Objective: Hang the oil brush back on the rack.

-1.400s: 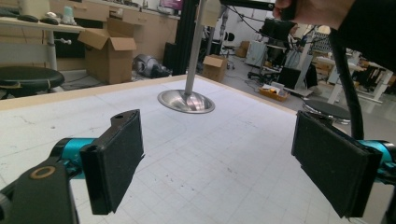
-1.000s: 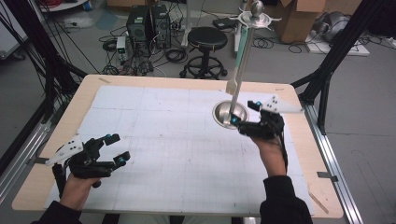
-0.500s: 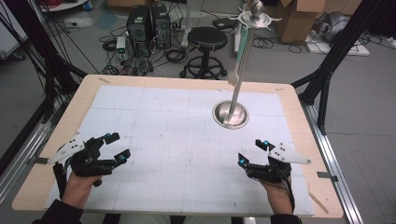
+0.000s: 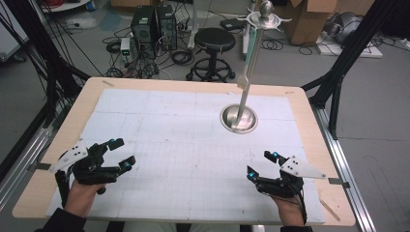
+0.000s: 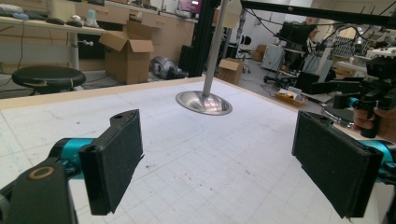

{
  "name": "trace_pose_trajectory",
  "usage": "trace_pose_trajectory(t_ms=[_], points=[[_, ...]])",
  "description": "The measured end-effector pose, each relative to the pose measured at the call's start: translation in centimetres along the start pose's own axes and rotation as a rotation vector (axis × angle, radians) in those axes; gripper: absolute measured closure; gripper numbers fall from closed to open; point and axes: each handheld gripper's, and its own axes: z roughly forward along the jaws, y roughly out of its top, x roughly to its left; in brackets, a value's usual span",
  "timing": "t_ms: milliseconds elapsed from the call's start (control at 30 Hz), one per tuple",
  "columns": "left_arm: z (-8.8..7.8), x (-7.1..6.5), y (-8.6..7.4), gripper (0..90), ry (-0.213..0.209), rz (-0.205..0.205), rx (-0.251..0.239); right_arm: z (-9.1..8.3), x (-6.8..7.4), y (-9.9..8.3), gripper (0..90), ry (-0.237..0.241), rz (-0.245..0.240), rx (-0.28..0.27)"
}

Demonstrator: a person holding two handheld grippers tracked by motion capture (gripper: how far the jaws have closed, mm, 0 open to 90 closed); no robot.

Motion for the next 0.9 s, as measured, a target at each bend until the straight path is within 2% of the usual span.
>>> trace_pose_trajectory(t_ms=[67, 133, 300, 900], points=[[0.02, -0.11, -0.19, 16.6, -0.005, 0.015, 0.019, -0.01, -0.01, 0.05, 17.8, 0.001, 0.007, 0.001], [0.06, -0.20, -0.30, 16.6, -0.006, 0.012, 0.025, -0.03, 0.09, 0.10, 17.8, 0.001, 0.007, -0.005], [0.01, -0.33, -0.29, 16.6, -0.008, 0.013, 0.020, 0.12, 0.16, 0.13, 17.9, 0.007, -0.003, -0.002], [0.05, -0.20, -0.37, 16.6, -0.005, 0.003, 0.022, 0.25, 0.01, -0.09, 17.9, 0.003, 0.006, 0.012]])
